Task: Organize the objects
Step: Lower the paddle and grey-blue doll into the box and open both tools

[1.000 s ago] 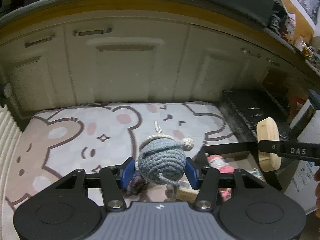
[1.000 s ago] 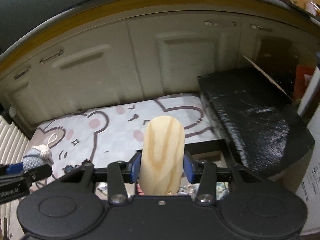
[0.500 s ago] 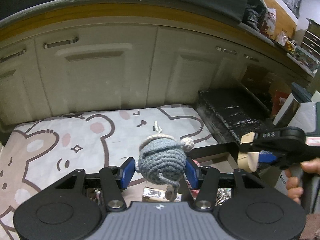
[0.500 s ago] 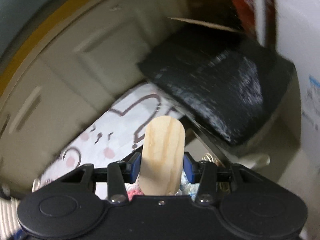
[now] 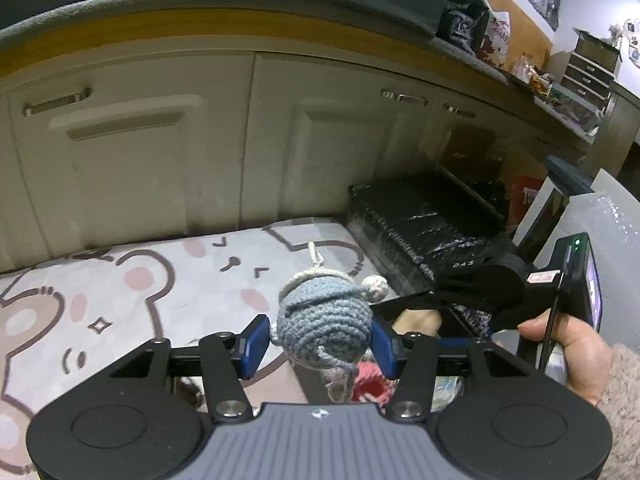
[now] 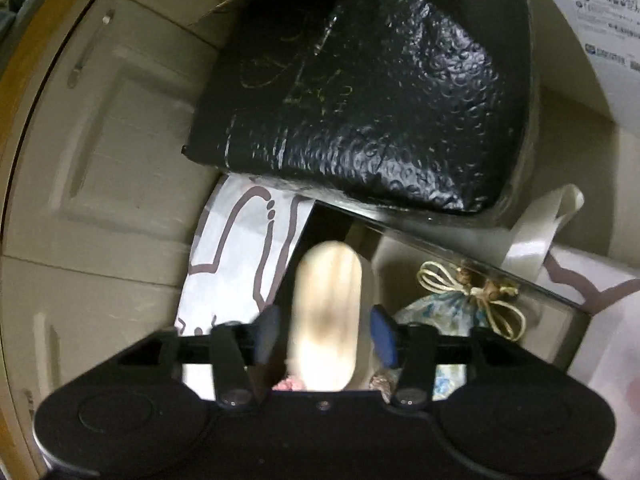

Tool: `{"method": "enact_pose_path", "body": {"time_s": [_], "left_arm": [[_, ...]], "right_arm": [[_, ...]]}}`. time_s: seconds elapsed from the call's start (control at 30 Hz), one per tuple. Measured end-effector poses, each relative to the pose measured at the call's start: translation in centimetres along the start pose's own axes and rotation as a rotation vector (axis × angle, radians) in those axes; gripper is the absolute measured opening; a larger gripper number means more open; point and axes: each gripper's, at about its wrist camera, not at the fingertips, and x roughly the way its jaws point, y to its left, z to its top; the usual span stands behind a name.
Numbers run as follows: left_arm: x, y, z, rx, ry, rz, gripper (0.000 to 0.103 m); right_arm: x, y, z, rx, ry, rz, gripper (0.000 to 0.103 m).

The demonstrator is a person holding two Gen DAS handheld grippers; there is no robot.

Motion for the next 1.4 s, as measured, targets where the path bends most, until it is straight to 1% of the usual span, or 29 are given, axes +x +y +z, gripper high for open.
{"method": "enact_pose_path", "body": {"time_s": [0.07, 0.17, 0.23, 0.3, 0.37, 0.5, 0.7, 0.83, 0.9, 0.93, 0.97, 1.0, 1.03, 1.13, 1.4], "left_arm": [[0.7, -0.1, 0.2, -0.009, -0.005, -0.012, 0.054], [1.7, -0.4, 0.4, -0.029, -0.012, -0.036, 0.054], [2.2, -0.8, 0.6, -0.042, -0.023, -0.059, 0.054], [2.6, -1.2, 0.7, -0.059, -0.035, -0.086, 0.054], [3.1, -1.7, 0.7, -0.08, -0.045, -0.119, 0.054], [4.1, -2.6, 0.6, -0.096, -0.053, -0.157, 0.054], [6.5, -3.3, 0.3, -0.133, -0.012, -0.189, 0.054], [7.7, -3.4, 0.0, -0.15, -0.005, -0.181, 0.054], [8.4, -3.4, -0.2, -0.152, 0.004, -0.165, 0.055], [8.8, -3.3, -0.3, -0.155, 0.012, -0.155, 0.058], [9.2, -3.2, -0.5, -0.16, 0.028, -0.147, 0.062], [9.6, -3.0, -0.8, -0.161, 0.049, -0.136, 0.069], [10.0, -2.9, -1.0, -0.158, 0.066, -0.122, 0.072], [10.6, -2.6, -1.4, -0.139, 0.104, -0.099, 0.072], [10.6, -2.5, -1.3, -0.116, 0.13, -0.086, 0.071]], "right_arm": [[-0.1, 0.3, 0.3, -0.051, 0.001, -0.008, 0.064], [-0.6, 0.7, 0.6, -0.143, 0.011, -0.007, 0.064], [-1.1, 1.4, 0.7, -0.234, 0.016, -0.013, 0.064], [-1.9, 2.1, 0.7, -0.354, 0.003, -0.029, 0.064], [-2.7, 2.5, 0.8, -0.443, -0.013, -0.036, 0.062], [-4.1, 2.6, 1.3, -0.545, -0.014, -0.036, 0.056], [-4.8, 1.9, 2.0, -0.624, 0.009, -0.026, 0.044], [-4.8, 1.7, 2.1, -0.651, 0.014, -0.011, 0.039], [-4.6, 1.7, 2.2, -0.662, 0.016, -0.01, 0.039], [-4.6, 1.7, 2.2, -0.672, 0.016, -0.008, 0.039], [-4.5, 1.7, 2.2, -0.679, 0.015, -0.01, 0.039], [-4.4, 1.7, 2.2, -0.684, 0.015, -0.013, 0.039], [-4.4, 1.7, 2.2, -0.69, 0.017, -0.014, 0.039], [-4.0, 1.8, 2.0, -0.698, 0.027, -0.016, 0.039], [-3.6, 2.0, 1.5, -0.756, 0.038, -0.027, 0.039]]}}
